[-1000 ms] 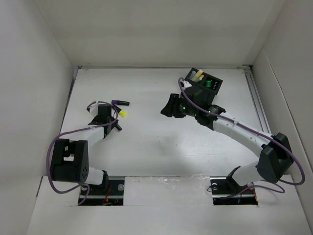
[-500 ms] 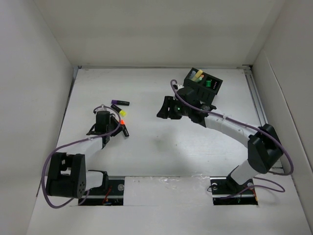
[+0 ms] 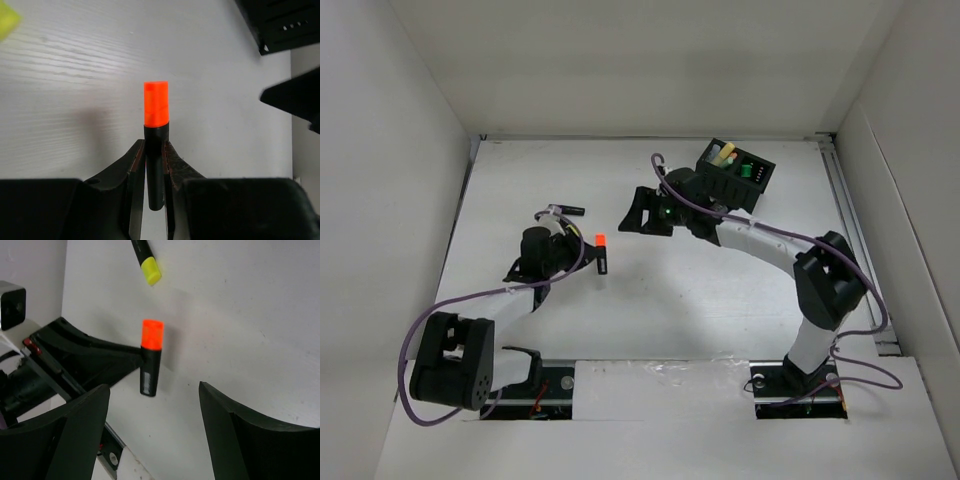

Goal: Sort the stationery into containers
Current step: Pick up the pen from the center of the board, then place the pen in the storage box.

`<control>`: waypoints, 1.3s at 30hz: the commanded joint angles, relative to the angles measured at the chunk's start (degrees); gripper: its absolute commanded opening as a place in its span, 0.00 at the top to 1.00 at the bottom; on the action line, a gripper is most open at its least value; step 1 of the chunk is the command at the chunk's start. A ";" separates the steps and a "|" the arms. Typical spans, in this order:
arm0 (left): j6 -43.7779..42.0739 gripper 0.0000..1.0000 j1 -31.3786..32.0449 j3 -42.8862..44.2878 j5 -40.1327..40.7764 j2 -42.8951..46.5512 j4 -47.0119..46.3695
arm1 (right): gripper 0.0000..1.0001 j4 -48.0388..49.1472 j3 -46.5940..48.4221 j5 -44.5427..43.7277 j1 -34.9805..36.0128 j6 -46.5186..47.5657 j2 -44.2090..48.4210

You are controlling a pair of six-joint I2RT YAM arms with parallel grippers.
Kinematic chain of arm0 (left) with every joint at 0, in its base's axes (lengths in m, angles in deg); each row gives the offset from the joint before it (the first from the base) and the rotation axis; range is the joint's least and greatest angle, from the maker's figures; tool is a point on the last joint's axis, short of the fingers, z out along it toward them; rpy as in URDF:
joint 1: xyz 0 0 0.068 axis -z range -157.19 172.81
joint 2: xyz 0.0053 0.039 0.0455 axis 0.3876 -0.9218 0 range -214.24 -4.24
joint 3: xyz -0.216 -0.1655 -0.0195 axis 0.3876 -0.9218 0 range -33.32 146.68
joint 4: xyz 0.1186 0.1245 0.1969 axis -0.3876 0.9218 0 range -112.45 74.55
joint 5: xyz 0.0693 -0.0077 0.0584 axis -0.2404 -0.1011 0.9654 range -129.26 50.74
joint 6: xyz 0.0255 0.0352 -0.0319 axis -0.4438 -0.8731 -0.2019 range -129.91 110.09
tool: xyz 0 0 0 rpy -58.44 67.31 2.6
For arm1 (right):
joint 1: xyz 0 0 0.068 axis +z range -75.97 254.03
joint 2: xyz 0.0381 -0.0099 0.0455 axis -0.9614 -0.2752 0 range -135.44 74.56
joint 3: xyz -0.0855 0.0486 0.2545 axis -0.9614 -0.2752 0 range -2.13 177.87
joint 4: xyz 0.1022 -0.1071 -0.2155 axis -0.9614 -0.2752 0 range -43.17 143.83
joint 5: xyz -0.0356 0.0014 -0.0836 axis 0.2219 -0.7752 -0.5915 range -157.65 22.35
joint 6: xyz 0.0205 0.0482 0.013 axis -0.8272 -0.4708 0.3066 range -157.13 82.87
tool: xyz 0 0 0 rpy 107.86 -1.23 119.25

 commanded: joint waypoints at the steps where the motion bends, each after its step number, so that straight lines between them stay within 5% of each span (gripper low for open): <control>1: -2.19 1.00 2.85 0.50 -4.19 -0.60 -7.80 | 0.22 4.89 3.78 3.37 0.44 -1.59 -1.99; 21: 0.09 1.00 3.38 -0.03 -13.60 -0.69 -17.84 | 0.20 7.45 8.79 6.18 1.67 -6.59 -10.77; 28: 0.09 1.00 3.38 -0.55 -12.98 0.46 -18.36 | 0.35 8.15 8.79 6.27 1.67 -7.74 -11.31; 39: 0.62 0.98 3.38 -1.08 -10.96 -0.60 -18.36 | 0.84 9.29 8.09 7.32 2.20 -10.02 -11.83</control>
